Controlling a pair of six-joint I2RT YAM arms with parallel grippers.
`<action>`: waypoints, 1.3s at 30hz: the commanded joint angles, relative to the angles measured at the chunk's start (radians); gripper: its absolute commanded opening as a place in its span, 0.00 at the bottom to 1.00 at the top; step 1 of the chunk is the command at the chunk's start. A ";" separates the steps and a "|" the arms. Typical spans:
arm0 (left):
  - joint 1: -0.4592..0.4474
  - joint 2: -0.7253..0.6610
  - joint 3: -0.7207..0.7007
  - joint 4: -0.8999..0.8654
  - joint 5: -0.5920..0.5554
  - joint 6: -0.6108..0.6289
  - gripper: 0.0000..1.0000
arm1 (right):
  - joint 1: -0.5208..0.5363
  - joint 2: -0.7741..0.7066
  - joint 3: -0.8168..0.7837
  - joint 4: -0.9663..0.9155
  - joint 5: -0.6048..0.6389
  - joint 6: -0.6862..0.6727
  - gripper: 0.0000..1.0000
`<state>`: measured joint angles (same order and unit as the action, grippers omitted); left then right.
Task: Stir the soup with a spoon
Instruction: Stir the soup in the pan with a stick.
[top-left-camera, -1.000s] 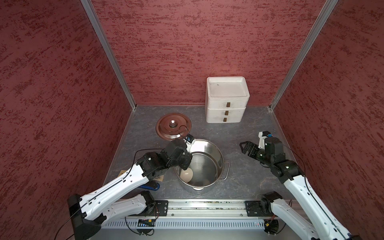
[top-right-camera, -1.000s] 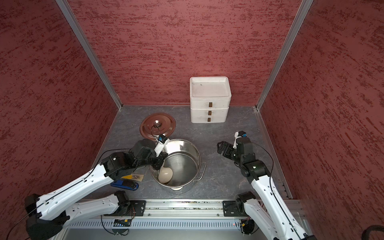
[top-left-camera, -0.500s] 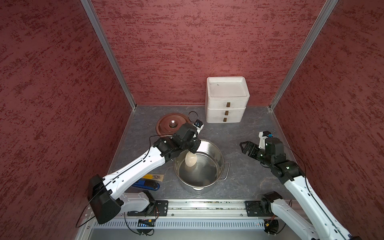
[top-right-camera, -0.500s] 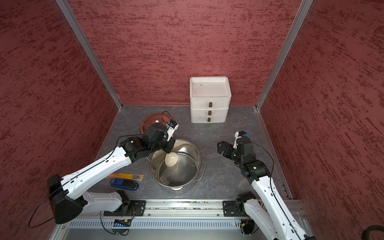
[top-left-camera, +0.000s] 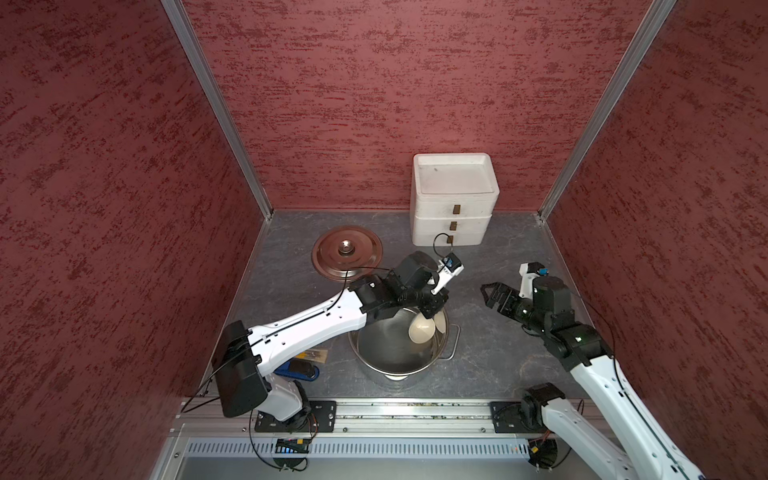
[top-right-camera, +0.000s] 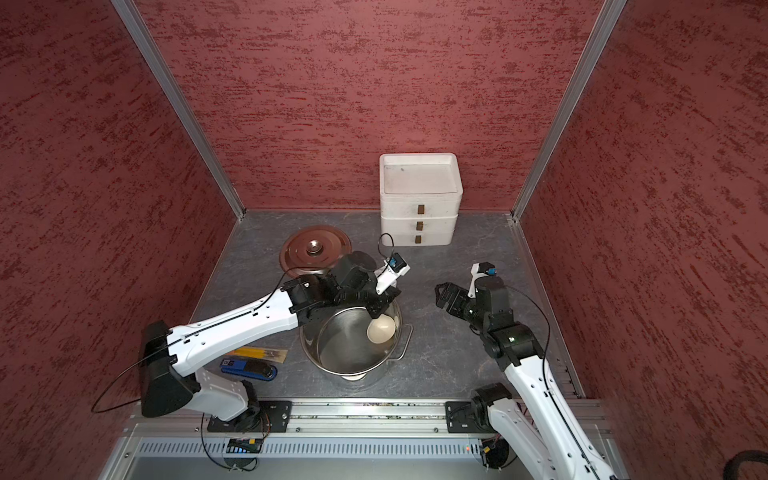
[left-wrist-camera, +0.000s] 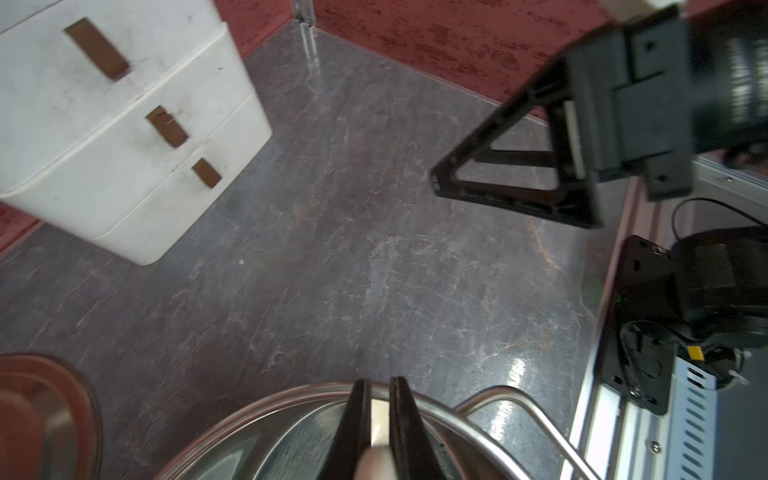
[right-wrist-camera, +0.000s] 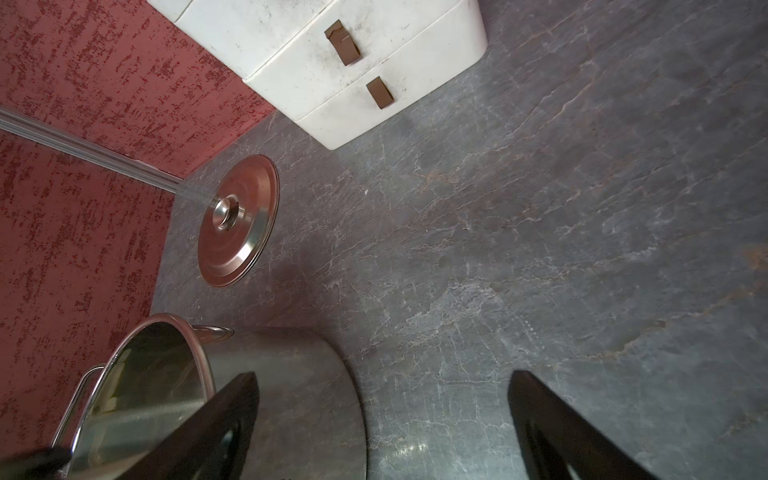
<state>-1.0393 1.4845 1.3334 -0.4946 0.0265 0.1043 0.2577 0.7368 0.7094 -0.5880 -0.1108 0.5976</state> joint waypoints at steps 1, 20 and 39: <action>-0.055 -0.020 0.012 0.012 0.015 0.013 0.00 | 0.004 -0.001 0.005 0.028 0.010 0.002 0.99; -0.309 -0.395 -0.275 -0.283 -0.292 -0.274 0.00 | 0.003 0.056 0.012 0.063 -0.029 -0.007 0.98; 0.093 -0.471 -0.260 -0.310 -0.367 -0.196 0.00 | 0.004 0.060 0.030 0.047 -0.033 -0.017 0.98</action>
<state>-0.9836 0.9836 1.0245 -0.8486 -0.3061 -0.1417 0.2577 0.8062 0.7097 -0.5503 -0.1375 0.5938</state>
